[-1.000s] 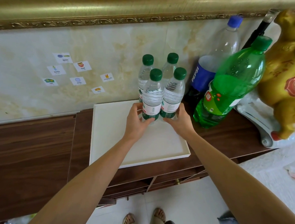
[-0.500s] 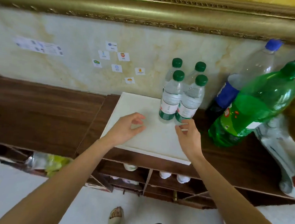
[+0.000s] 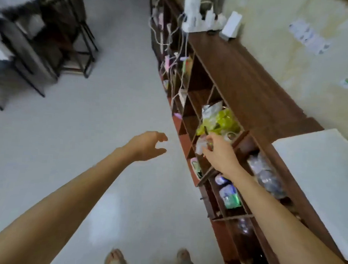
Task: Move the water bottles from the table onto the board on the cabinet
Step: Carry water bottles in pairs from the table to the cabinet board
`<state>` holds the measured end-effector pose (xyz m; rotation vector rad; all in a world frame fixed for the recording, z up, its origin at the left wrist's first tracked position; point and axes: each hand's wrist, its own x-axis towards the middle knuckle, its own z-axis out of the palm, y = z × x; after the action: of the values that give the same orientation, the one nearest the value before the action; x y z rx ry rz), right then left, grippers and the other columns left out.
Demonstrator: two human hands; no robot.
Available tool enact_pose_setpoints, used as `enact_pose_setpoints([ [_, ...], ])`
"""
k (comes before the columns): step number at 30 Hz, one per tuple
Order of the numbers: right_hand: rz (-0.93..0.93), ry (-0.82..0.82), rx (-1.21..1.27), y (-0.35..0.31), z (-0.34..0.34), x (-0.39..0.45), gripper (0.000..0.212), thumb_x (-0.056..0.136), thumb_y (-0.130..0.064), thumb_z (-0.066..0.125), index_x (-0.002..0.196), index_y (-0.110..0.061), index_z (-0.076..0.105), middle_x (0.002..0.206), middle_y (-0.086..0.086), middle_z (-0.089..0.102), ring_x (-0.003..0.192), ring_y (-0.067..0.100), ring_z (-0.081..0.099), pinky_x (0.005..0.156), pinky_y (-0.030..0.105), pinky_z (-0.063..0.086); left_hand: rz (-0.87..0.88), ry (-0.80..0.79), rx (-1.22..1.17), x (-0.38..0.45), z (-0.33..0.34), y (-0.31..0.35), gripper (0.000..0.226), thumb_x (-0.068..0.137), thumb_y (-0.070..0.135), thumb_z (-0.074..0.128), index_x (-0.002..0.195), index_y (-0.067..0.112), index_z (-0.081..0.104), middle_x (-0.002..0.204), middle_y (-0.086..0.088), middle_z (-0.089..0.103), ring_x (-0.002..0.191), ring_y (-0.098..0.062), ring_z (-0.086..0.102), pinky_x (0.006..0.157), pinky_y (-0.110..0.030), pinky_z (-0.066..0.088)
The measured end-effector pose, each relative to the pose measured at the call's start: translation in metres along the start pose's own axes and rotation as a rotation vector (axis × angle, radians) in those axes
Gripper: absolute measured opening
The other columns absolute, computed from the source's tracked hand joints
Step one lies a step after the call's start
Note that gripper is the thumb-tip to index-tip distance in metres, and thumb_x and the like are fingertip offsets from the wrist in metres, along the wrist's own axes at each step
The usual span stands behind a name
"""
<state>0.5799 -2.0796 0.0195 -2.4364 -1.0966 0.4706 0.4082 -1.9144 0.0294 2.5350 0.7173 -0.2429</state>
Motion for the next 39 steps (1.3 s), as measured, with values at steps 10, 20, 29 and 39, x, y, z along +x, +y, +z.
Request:
enact_pose_setpoints([
  [10,-0.601,-0.485,-0.256,-0.357,0.253,0.006,0.040,0.094,-0.031,0.054,0.128,-0.011,0.047,0.130,0.010,0.055,0.115,0.028,0.054,0.090,0.037,0.046,-0.639,0.276,0.001,-0.266,-0.037,-0.319,0.041,0.094,0.034,0.054,0.133,0.022,0.049,0.134,0.000,0.054,0.121,-0.023,0.053,0.091,-0.040,0.048],
  [20,-0.851,-0.588,-0.349,-0.629,0.411,0.007,0.042,0.095,-0.031,0.053,0.131,-0.012,0.045,0.131,0.007,0.054,0.114,0.026,0.055,0.087,0.035,0.046,-0.948,0.314,-0.116,-0.412,-0.088,-0.555,0.040,0.094,0.032,0.052,0.132,0.020,0.051,0.134,0.000,0.054,0.122,-0.023,0.052,0.091,-0.036,0.045],
  [29,-0.968,-0.703,-0.429,-0.864,0.549,0.113,0.043,0.093,-0.031,0.054,0.130,-0.010,0.045,0.132,0.009,0.051,0.115,0.027,0.053,0.089,0.037,0.047,-1.122,0.306,-0.149,-0.440,-0.183,-0.783,0.038,0.094,0.034,0.050,0.130,0.022,0.051,0.132,0.000,0.056,0.118,-0.024,0.055,0.088,-0.036,0.044],
  [39,-1.044,-0.715,-0.413,-1.130,0.679,0.214,0.043,0.093,-0.029,0.054,0.129,-0.009,0.046,0.132,0.010,0.052,0.117,0.028,0.052,0.091,0.037,0.046,-1.161,0.387,-0.112,-0.455,-0.318,-1.049,0.039,0.094,0.034,0.052,0.131,0.021,0.051,0.132,0.000,0.057,0.119,-0.025,0.054,0.091,-0.037,0.046],
])
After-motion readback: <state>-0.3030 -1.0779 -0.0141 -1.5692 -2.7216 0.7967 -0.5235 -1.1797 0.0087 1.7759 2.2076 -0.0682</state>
